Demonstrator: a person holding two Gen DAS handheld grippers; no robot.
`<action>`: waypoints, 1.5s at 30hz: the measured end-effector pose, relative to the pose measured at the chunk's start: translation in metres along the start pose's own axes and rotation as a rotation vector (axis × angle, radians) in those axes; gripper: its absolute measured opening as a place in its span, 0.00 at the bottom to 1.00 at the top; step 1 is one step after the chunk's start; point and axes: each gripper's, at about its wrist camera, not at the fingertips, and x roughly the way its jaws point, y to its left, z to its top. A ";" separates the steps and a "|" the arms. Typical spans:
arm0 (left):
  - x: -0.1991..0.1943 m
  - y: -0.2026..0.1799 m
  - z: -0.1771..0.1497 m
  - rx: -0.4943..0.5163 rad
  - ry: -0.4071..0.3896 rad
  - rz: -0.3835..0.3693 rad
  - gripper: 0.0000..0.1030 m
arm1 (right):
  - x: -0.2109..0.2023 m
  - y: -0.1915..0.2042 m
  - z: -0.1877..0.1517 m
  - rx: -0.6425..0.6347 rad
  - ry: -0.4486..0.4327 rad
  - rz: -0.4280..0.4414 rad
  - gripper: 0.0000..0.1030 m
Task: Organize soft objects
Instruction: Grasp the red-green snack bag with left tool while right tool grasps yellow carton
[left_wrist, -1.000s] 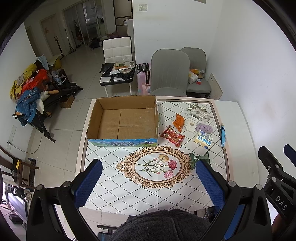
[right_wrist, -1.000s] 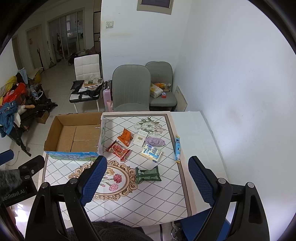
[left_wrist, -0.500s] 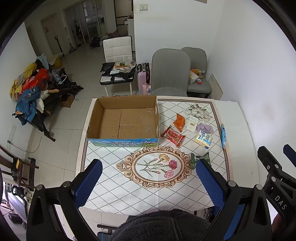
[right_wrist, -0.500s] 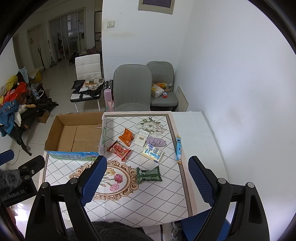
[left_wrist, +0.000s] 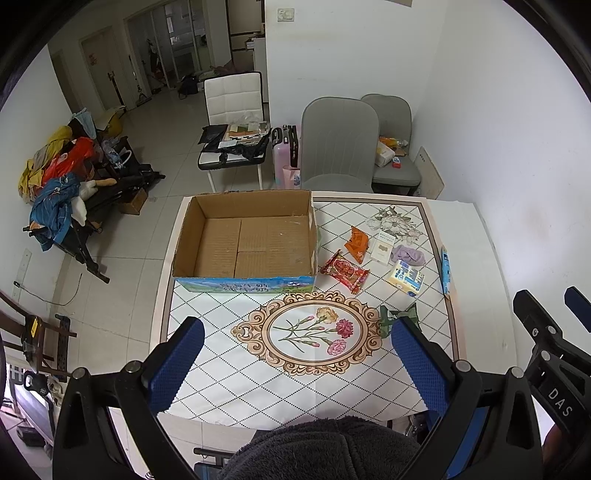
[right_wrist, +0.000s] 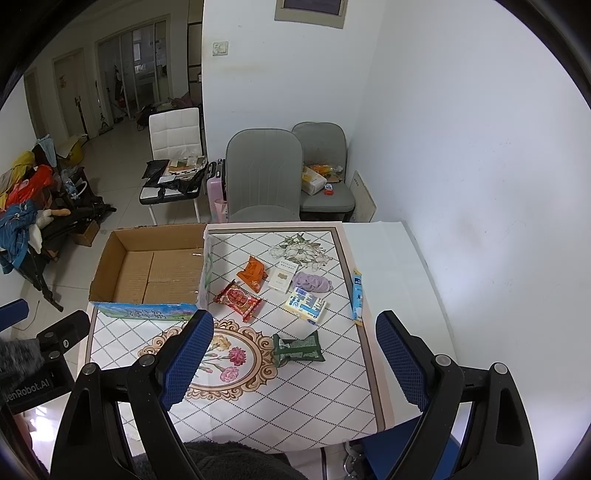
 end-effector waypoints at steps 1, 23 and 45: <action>0.000 0.000 0.000 0.000 0.001 -0.001 1.00 | 0.001 0.001 0.000 0.002 0.002 0.001 0.89; 0.298 -0.097 0.081 -0.147 0.481 -0.221 0.99 | 0.337 -0.086 0.015 -0.081 0.428 0.214 0.89; 0.479 -0.106 0.057 -0.381 0.815 -0.127 1.00 | 0.563 -0.069 -0.049 -0.148 0.805 0.278 0.75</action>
